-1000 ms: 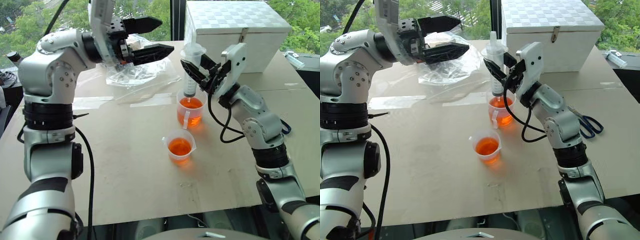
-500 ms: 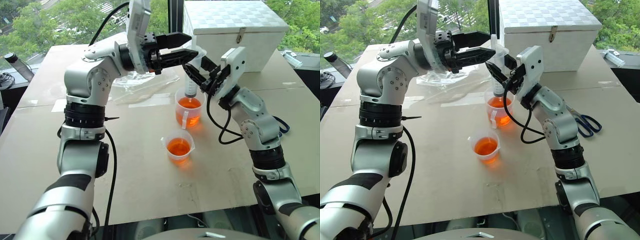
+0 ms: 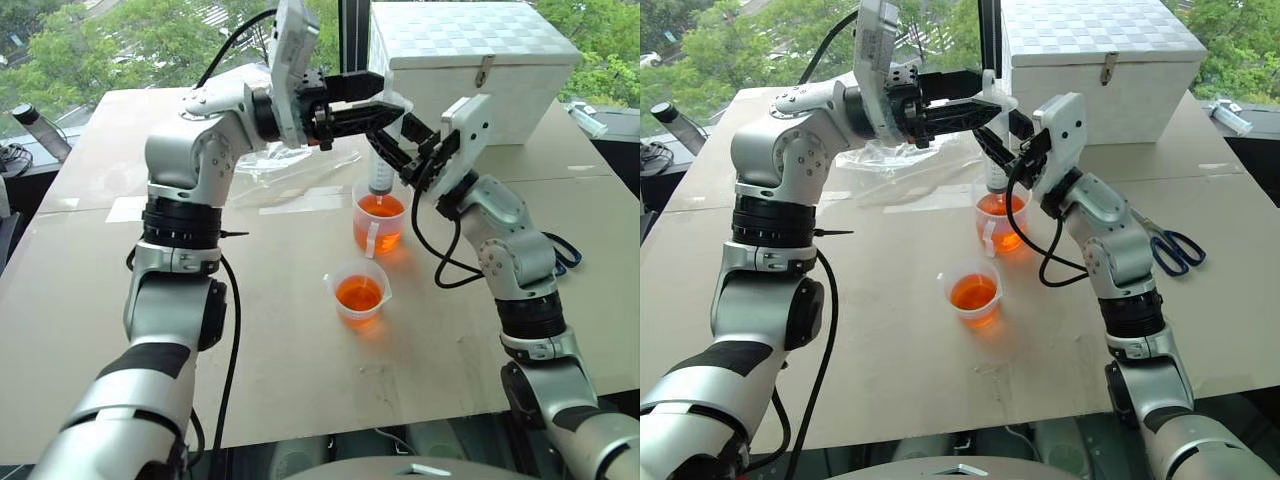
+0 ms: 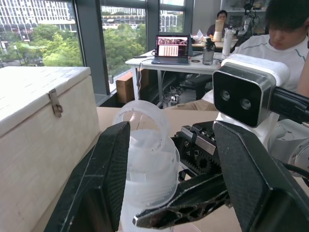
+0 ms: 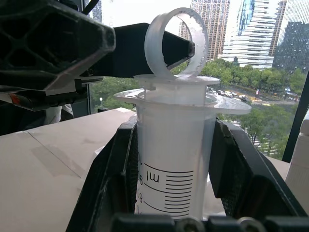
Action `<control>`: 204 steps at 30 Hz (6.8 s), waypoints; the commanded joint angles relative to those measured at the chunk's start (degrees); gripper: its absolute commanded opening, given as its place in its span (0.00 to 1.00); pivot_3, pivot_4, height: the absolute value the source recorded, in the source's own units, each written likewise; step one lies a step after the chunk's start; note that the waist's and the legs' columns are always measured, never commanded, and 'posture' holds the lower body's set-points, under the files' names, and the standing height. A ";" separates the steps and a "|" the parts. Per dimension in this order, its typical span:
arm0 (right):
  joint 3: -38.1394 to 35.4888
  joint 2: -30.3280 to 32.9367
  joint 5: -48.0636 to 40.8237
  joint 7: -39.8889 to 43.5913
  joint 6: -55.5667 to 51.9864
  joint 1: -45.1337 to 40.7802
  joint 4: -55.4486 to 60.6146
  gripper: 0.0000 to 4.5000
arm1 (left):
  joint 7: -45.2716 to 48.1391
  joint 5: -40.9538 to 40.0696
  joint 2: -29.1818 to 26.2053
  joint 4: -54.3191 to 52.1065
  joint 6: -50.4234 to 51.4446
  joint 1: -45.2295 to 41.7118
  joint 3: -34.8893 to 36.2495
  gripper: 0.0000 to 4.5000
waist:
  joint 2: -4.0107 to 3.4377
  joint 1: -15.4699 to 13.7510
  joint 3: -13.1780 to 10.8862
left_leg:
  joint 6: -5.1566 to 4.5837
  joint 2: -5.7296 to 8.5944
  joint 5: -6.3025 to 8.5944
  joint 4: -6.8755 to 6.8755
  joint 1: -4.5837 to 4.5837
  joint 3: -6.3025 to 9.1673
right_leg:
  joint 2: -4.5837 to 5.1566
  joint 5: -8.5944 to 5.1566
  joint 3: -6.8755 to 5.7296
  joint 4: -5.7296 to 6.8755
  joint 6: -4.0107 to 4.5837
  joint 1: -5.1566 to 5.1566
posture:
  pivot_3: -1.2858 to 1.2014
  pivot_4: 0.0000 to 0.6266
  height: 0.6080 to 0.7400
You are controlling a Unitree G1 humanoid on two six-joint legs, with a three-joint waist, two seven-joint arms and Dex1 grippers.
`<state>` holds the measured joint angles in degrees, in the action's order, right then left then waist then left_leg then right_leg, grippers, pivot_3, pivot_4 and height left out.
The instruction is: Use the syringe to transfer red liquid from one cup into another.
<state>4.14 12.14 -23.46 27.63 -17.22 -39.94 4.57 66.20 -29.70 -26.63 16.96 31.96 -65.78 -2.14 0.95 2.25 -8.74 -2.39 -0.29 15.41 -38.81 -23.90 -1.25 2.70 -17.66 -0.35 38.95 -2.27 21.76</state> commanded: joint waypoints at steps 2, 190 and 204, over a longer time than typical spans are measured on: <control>-0.28 0.05 -0.01 1.76 0.37 0.65 2.08 0.35 | 0.53 1.77 1.26 2.37 -2.56 -2.58 -0.17 0.45 | 0.00 0.02 0.00 | 0.00 0.00 0.00 0.00 0.00 0.00 | 0.00 0.00 0.00 0.01 0.00 0.00 | 0.52 0.24 1.00; -0.83 6.08 -24.14 17.74 -13.24 10.46 23.49 0.35 | 21.00 -15.90 -12.52 -17.30 17.44 8.66 -1.06 0.02 | 0.00 -0.22 0.01 | -0.01 0.00 0.01 -0.23 0.04 0.13 | -0.01 0.00 0.05 0.06 0.00 -0.06 | 0.52 0.24 1.00; -2.55 5.64 -25.47 16.55 -13.53 7.56 23.07 0.35 | 16.85 -14.64 -11.45 -19.97 17.97 10.63 -1.97 0.02 | 0.00 -0.24 0.01 | -0.01 -0.01 0.01 -0.23 0.04 0.14 | 0.00 0.00 0.05 0.06 0.00 -0.06 | 0.52 0.24 1.00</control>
<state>5.53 19.20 -45.96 45.36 -33.17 -28.92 24.88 82.94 -45.15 -38.58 0.04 49.36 -56.25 -0.61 0.95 2.01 -8.73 -2.40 -0.29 15.42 -39.04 -23.86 -1.11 2.70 -17.66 -0.29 39.02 -2.27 21.70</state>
